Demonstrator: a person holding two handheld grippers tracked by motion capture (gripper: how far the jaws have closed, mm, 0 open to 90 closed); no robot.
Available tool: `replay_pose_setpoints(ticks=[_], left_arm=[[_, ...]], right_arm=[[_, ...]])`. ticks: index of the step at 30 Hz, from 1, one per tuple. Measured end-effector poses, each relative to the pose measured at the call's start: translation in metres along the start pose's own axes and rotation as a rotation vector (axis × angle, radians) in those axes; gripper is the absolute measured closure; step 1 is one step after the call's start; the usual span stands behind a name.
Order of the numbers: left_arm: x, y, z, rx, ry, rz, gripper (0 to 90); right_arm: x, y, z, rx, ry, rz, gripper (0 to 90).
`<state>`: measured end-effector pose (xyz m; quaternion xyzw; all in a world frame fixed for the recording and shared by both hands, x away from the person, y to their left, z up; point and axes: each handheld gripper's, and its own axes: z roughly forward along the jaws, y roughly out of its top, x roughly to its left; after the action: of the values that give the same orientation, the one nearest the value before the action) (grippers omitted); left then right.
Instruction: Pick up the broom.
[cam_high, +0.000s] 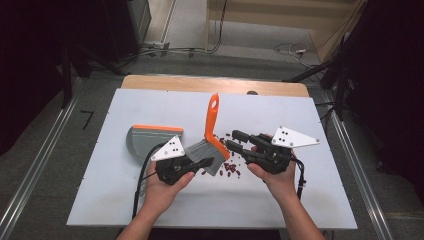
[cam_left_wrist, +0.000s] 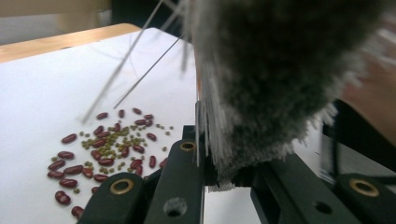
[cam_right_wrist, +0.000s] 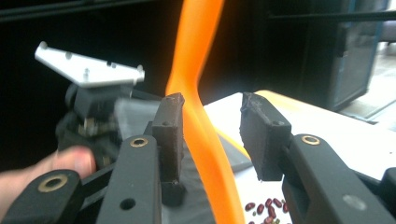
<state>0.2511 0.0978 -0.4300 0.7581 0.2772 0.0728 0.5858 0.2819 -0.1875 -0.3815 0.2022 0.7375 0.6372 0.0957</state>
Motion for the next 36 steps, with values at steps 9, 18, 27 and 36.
replay_pose_setpoints(ticks=[9, 18, 27, 36], left_arm=[[0.005, 0.002, -0.01, 0.041, -0.177, 0.099, 85.4], [0.001, 0.002, -0.009, 0.032, -0.297, 0.127, 85.3], [0.0, 0.001, -0.007, 0.034, -0.36, 0.119, 85.0], [0.005, -0.001, -0.014, 0.005, -0.21, 0.076, 48.4]], right_arm=[[-0.001, -0.007, 0.011, 0.063, 0.237, 0.032, 55.6], [0.005, -0.016, 0.024, 0.106, 0.396, 0.054, 56.7], [0.004, -0.018, 0.025, 0.118, 0.448, 0.084, 68.4], [0.007, -0.01, 0.022, 0.129, 0.334, 0.095, 68.9]])
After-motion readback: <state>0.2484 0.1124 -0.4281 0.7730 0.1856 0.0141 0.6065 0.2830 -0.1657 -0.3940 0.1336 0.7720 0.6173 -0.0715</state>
